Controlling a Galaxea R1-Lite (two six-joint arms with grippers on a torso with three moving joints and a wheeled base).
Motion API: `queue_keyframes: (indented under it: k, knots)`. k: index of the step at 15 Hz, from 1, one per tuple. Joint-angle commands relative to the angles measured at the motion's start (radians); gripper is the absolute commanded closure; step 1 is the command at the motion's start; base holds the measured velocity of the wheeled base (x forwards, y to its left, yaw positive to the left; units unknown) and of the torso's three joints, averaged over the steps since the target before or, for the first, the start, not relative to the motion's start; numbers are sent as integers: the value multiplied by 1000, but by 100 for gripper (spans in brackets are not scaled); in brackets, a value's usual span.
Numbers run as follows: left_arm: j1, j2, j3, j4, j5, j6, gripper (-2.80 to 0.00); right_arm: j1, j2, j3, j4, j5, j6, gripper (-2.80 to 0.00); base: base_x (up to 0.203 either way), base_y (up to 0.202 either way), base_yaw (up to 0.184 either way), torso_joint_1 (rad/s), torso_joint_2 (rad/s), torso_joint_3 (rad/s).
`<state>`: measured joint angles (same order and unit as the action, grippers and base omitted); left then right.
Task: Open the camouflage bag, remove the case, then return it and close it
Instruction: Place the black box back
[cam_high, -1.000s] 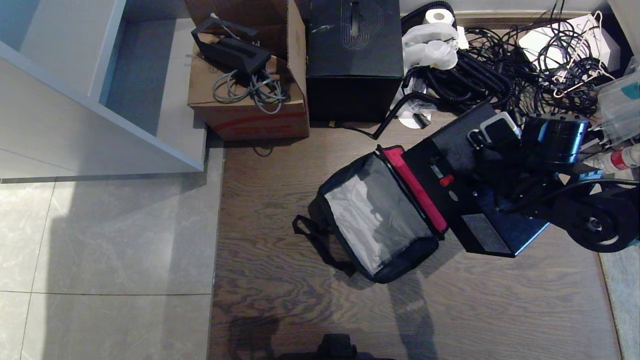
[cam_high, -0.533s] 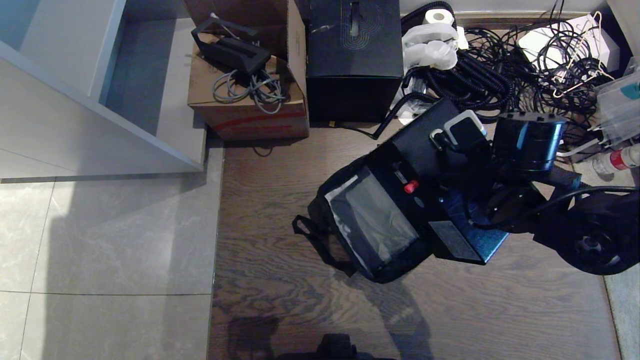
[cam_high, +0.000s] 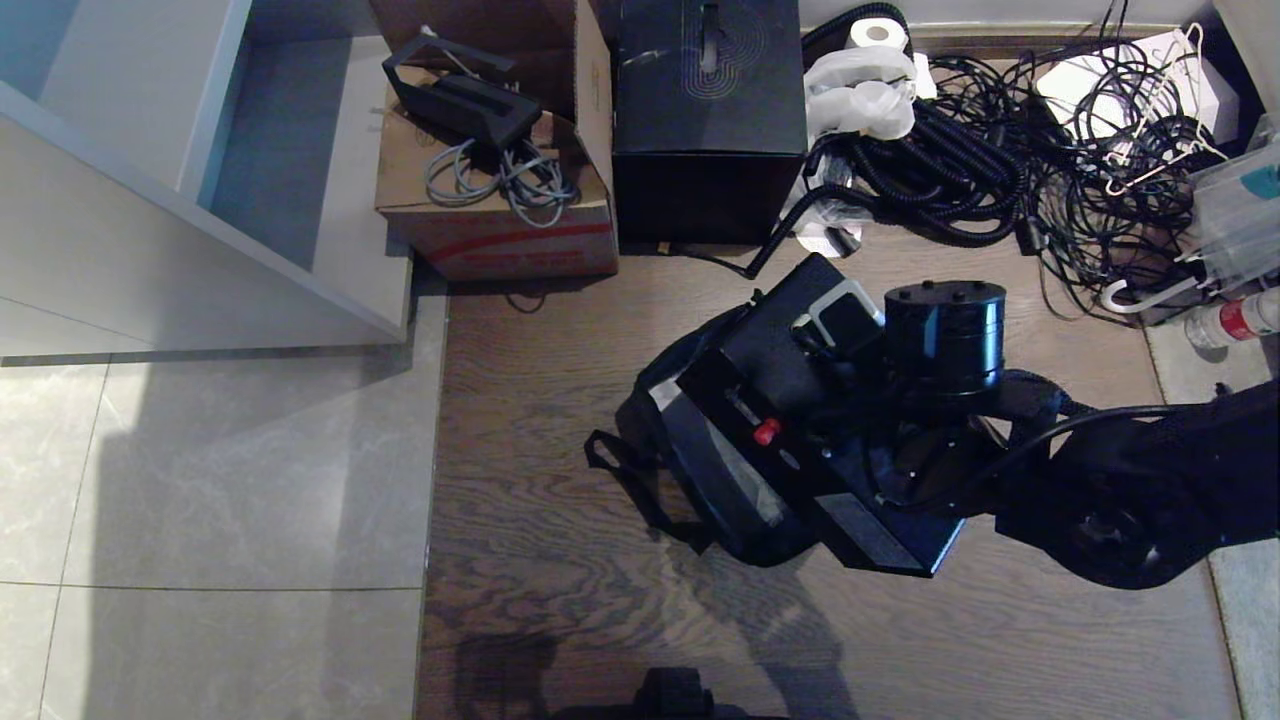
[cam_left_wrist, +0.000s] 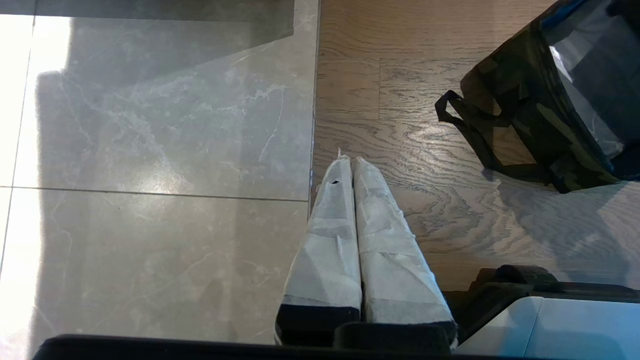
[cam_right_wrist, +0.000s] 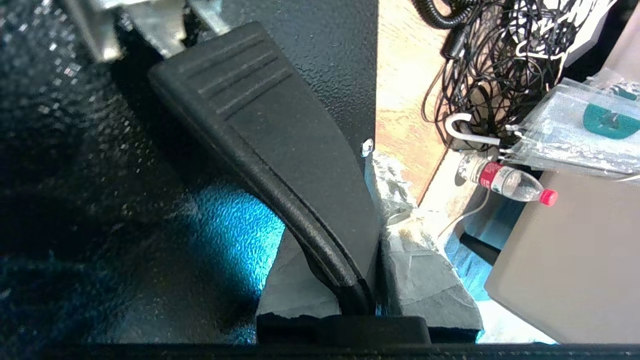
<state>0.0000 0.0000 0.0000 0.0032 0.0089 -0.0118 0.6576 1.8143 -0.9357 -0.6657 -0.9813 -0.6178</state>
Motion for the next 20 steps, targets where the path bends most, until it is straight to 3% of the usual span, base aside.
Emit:
queue_keyframes:
  k: [1, 6, 9, 20]
  knots:
    - [0, 0, -1, 0, 0, -1, 0, 15, 41, -2, -2, -5, 4, 0, 0, 0, 0, 0, 0, 0]
    - [0, 0, 0, 0, 0, -1, 0, 31, 108, -62, 6, -22, 48, 0, 0, 0, 0, 0, 0, 0]
    - [0, 0, 0, 0, 0, -1, 0, 40, 114, -114, 95, -29, 92, 0, 0, 0, 0, 0, 0, 0]
    - [0, 0, 0, 0, 0, -1, 0, 71, 137, -195, 146, -30, 105, 0, 0, 0, 0, 0, 0, 0]
